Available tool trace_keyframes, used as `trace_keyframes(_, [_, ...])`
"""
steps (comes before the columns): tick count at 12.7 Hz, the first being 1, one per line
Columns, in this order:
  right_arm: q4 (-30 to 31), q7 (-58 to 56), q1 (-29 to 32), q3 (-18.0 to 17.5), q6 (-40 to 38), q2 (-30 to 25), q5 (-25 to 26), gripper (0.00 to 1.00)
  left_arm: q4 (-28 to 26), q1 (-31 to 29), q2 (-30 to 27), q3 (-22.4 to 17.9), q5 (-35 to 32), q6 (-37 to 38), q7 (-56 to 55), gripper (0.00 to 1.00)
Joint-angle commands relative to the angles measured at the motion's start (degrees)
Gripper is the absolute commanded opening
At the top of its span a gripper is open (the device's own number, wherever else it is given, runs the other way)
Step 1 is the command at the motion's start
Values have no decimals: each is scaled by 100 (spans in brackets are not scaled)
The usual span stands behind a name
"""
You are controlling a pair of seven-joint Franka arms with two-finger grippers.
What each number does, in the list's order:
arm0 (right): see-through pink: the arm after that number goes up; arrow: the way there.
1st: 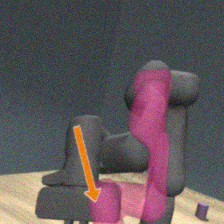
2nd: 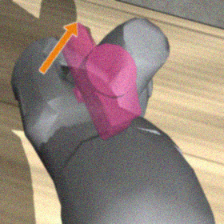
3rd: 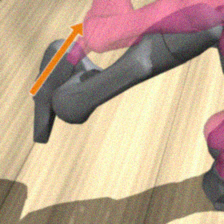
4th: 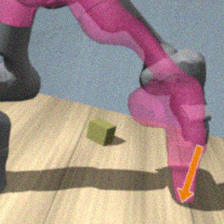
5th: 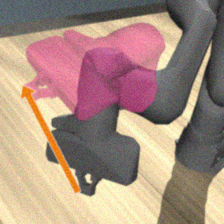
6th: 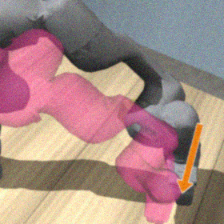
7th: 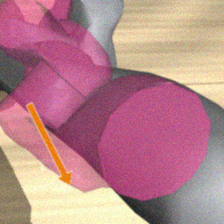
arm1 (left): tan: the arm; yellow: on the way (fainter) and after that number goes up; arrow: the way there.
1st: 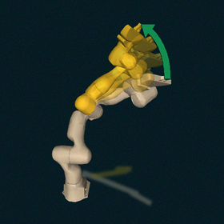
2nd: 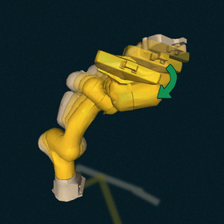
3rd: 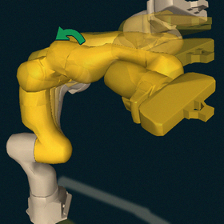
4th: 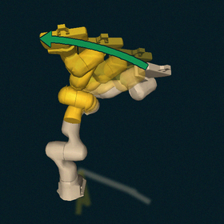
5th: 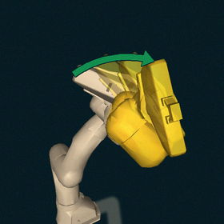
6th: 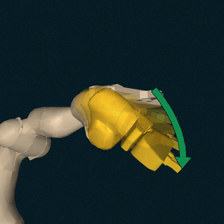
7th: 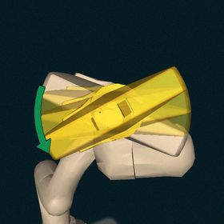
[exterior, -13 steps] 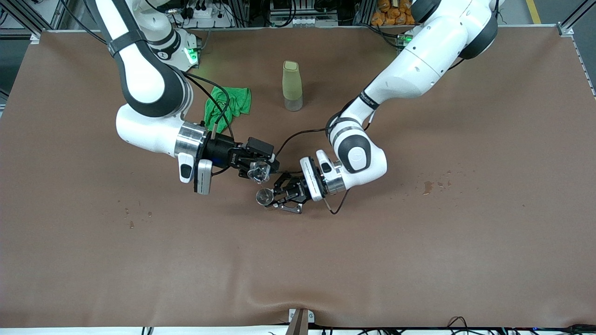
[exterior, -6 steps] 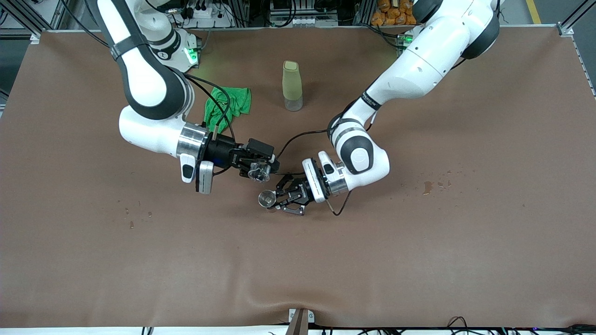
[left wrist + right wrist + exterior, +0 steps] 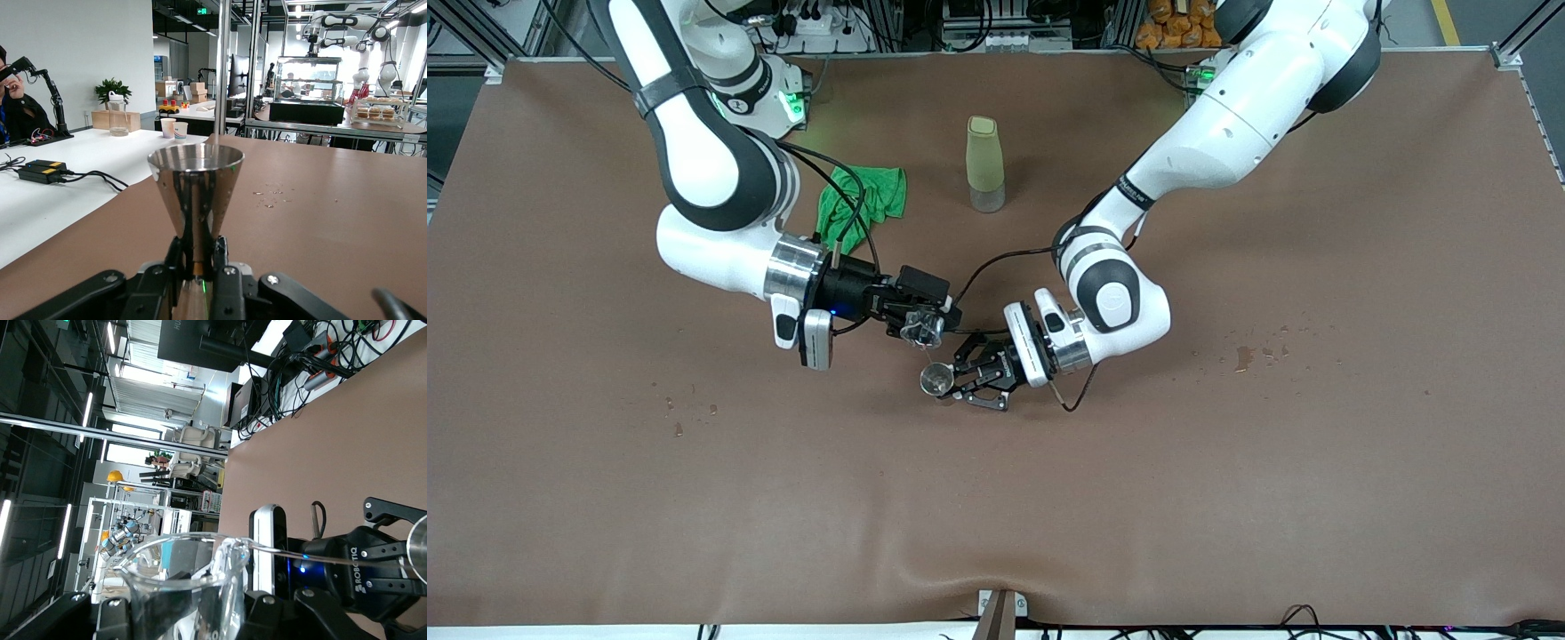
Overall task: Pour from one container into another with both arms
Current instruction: 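Hold the beaker tilted, pouring liquid into the jigger in the left gripper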
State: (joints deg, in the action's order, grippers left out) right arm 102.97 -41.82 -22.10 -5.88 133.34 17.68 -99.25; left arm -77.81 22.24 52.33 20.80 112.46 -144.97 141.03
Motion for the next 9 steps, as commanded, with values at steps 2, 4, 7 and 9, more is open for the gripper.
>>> trace_keyframes(2, [-5, 182, 12, -19, -10, -19, -182, 0, -323, -44, -276, 29, 162, -31, 188, 0])
trace_keyframes(4, [-5, 218, 4, -28, -10, -19, -182, 0, -323, -44, -276, 29, 162, -31, 188, 0])
trace_keyframes(7, [4, 411, -14, -28, -19, -28, -234, 0, -332, -44, -285, 38, 162, -31, 188, 0])
trace_keyframes(9, [4, 456, -23, -28, -19, -37, -270, 0, -332, -44, -285, 73, 162, -31, 188, 0])
